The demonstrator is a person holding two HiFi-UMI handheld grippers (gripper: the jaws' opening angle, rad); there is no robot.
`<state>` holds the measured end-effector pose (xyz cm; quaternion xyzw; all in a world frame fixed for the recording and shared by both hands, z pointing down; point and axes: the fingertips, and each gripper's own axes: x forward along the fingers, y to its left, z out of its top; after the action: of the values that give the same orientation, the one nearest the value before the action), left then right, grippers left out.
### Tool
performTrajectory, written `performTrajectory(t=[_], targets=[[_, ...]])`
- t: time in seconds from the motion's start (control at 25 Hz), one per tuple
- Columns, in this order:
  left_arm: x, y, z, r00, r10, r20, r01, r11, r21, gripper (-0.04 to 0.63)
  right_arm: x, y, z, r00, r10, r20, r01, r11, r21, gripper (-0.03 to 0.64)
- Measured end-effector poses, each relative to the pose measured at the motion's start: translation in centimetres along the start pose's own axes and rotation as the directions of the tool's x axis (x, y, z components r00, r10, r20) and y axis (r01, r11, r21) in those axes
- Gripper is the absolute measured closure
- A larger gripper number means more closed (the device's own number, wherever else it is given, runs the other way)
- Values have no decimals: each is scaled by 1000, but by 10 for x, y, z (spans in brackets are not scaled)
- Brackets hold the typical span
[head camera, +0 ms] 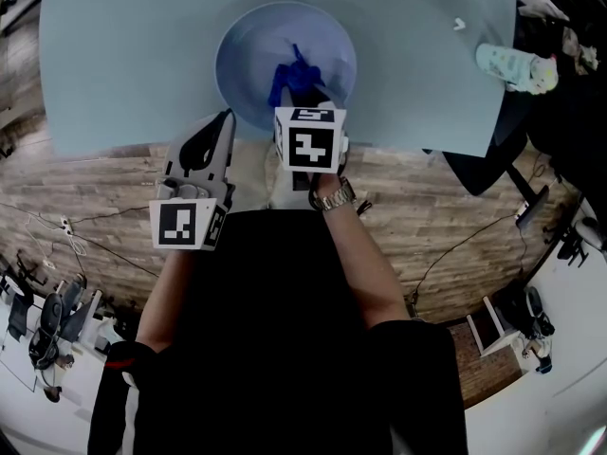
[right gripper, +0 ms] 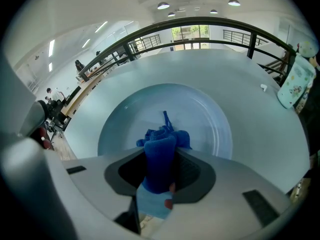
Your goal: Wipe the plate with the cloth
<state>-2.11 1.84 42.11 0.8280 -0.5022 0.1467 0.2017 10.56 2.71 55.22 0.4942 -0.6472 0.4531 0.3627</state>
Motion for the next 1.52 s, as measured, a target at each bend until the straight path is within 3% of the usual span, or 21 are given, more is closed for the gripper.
performTrajectory(t=[0.76,1.52], targets=[[4,-30,0,1000,-9,8,9,1000,6,595,-14,-32,-6,1000,-21,14,21,1000,7,499],[-11,-13,-5,999,-53,7,53,999,14,595,-13,-1,-26,999,-33,8,33,999,33,498]])
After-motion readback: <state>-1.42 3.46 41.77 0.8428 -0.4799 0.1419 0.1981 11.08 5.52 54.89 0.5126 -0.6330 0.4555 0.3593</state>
